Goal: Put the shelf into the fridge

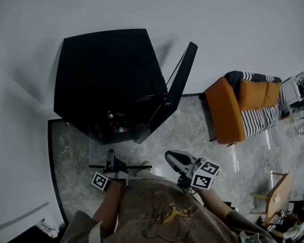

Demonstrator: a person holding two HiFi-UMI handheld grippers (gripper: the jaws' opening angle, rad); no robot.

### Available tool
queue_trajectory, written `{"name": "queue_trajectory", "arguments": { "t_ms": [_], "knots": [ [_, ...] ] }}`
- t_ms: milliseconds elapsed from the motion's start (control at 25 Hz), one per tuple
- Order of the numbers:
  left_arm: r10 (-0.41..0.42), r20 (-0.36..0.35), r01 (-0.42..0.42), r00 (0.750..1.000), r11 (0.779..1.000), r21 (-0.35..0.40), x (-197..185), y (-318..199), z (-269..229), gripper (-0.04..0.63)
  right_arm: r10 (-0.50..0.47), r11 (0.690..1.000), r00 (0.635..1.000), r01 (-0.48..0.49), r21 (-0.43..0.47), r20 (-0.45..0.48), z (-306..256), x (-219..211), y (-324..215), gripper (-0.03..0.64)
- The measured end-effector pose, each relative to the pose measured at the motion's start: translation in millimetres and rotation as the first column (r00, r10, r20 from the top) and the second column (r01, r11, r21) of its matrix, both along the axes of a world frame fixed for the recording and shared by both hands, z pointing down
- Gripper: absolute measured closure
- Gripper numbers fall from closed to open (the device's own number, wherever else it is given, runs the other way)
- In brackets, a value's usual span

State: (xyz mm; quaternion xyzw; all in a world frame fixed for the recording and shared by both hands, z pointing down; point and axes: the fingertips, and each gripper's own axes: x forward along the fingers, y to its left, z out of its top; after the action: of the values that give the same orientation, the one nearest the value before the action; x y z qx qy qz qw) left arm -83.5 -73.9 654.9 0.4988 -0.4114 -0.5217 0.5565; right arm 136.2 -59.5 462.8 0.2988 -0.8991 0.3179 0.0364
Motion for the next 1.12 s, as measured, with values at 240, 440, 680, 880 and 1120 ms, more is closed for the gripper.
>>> {"name": "queue_trajectory", "arguments": {
  "t_ms": [240, 440, 680, 880, 1120],
  "knots": [
    [-0.038, 0.002, 0.038, 0.999, 0.999, -0.012, -3, -3, 16, 0.58, -0.034, 0.999, 0.999, 0.034, -0.005, -0.024, 2, 0, -1, 0.594],
    [-0.065, 0.012, 0.065, 0.998, 0.998, -0.016, -7, -10, 27, 0.58, -0.053, 0.999, 0.998, 0.053, -0.01, -0.03, 4, -1, -3, 0.594],
    [-0.09, 0.018, 0.09, 0.996, 0.995, -0.036, -9, -22, 43, 0.58, -0.062, 0.998, 0.997, 0.061, -0.021, -0.04, 7, 0, -1, 0.594],
    [-0.093, 0.018, 0.094, 0.995, 0.994, -0.047, -8, -33, 53, 0.58, -0.051, 0.999, 0.997, 0.05, -0.022, -0.052, 8, 4, -1, 0.594],
    [-0.096, 0.03, 0.098, 0.995, 0.993, -0.062, -11, -41, 65, 0.58, -0.034, 0.999, 0.997, 0.032, -0.032, -0.062, 11, 8, -1, 0.594]
  ]
}}
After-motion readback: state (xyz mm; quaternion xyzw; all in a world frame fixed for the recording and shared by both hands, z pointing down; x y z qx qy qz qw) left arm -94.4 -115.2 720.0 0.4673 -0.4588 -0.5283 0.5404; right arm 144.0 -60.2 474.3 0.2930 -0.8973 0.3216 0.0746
